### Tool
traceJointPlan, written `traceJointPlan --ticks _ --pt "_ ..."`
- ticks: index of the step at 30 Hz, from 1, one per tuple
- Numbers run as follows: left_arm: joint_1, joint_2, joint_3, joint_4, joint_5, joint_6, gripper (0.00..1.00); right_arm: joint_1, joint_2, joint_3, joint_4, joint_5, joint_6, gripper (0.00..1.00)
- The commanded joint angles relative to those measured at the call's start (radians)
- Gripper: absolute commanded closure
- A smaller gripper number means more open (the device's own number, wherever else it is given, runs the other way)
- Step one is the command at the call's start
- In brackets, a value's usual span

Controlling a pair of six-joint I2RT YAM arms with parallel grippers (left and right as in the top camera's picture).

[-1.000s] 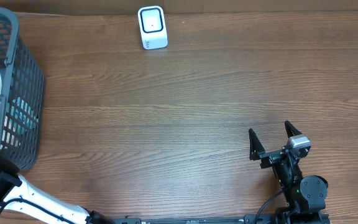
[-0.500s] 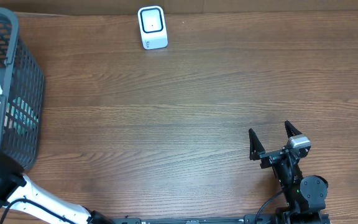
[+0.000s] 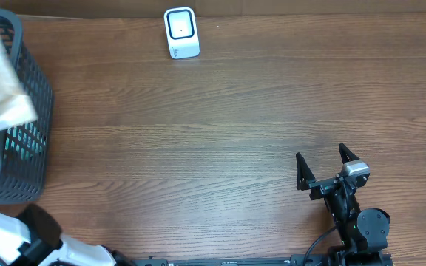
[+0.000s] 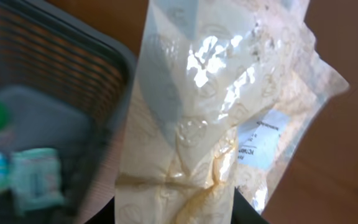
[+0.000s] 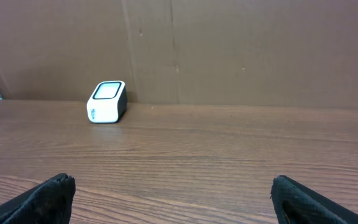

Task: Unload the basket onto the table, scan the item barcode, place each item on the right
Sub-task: 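Carry the bag to the table center and release it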

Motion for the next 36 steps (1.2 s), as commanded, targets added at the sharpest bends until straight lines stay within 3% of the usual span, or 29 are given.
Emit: traceJointPlan --ticks 1,9,16,21,29,33,36 --pt "-0.131 0.02 -0.01 -0.057 0.003 -0.011 0.96 0.004 -0.01 -0.011 0.005 -0.001 0.003 0.0" --pt "-0.51 0.036 -0.246 -0.041 -0.154 -0.096 0.95 0.004 -0.01 -0.011 0.005 -0.001 0.003 0.0" --pt "-0.794 0.036 -0.586 0.129 -0.346 -0.354 0.95 0.004 -0.01 -0.011 0.005 -0.001 0.004 0.0" --pt "-0.932 0.037 -0.86 0.372 -0.36 -0.578 0.96 0.004 -0.01 -0.011 0.005 -0.001 0.003 0.0" --pt "-1.112 0.037 -1.238 0.896 -0.373 -0.968 0.96 0.004 -0.01 -0.011 0.005 -0.001 0.004 0.0" --pt "-1.2 0.037 -1.374 1.076 -0.466 -1.16 0.96 0.004 -0.01 -0.011 0.005 -0.001 0.003 0.01" --pt "-1.262 0.037 -1.444 1.176 -0.544 -1.233 0.96 0.004 -0.01 -0.011 0.005 -0.001 0.003 0.0"
